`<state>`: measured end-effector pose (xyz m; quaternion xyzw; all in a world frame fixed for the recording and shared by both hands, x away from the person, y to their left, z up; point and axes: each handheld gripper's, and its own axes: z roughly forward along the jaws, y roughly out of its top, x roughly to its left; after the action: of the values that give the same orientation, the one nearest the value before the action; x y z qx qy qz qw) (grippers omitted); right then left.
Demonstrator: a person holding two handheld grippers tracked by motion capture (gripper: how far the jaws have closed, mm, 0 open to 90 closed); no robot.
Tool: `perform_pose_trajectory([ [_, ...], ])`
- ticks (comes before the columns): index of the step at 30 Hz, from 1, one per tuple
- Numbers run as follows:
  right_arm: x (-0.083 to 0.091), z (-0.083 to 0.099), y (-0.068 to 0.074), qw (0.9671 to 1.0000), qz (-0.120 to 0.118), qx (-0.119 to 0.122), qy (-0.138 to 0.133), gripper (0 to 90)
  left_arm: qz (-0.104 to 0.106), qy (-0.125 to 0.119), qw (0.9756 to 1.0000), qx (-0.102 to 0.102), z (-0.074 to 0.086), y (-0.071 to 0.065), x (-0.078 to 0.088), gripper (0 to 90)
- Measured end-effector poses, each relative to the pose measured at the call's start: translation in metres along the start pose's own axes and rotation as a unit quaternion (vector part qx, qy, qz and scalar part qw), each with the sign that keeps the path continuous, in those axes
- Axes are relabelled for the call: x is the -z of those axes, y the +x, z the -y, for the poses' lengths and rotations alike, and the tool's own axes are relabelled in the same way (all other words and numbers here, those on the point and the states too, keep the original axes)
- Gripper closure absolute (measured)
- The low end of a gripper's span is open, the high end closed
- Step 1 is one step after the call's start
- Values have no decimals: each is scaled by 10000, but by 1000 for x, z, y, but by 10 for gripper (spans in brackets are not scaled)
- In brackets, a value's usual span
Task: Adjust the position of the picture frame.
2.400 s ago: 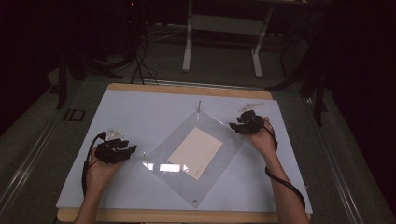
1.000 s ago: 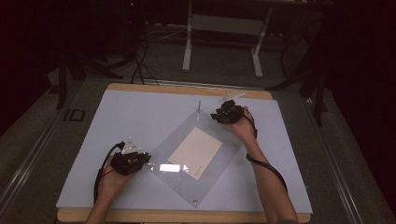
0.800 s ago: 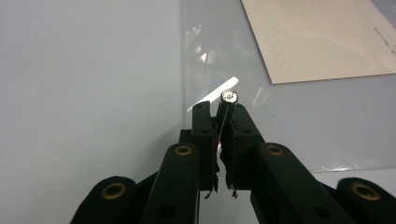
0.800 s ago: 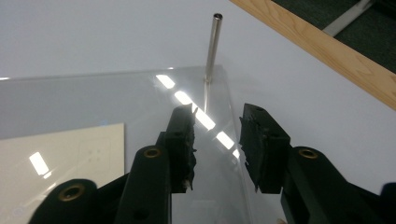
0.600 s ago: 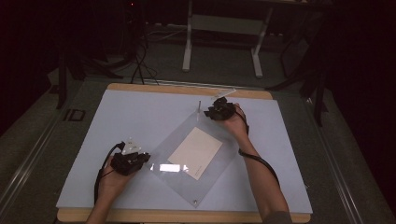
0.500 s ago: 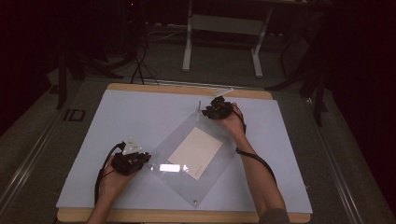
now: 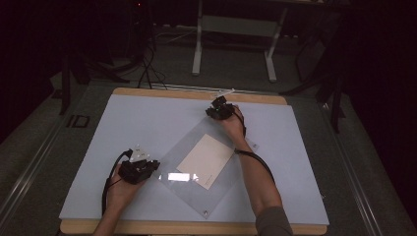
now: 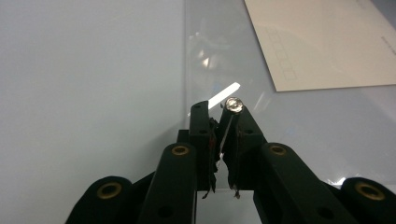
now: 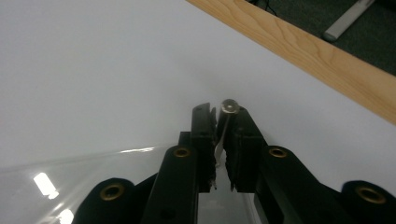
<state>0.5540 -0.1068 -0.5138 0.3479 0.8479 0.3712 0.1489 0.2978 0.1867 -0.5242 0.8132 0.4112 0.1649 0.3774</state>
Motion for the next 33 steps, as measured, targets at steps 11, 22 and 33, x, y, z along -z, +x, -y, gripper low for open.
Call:
perform_pose_trajectory([
  [11,-12,2,1,9996,39,-140,230,850,-53,30,10000,56,0,-1,-1,838],
  [22,10,-1,-4,9994,-35,-265,240,853,390,-250,9986,248,-7,3,8,825],
  [33,60,19,-10,9985,-86,-455,276,845,380,-435,9976,392,-20,32,13,809],
])
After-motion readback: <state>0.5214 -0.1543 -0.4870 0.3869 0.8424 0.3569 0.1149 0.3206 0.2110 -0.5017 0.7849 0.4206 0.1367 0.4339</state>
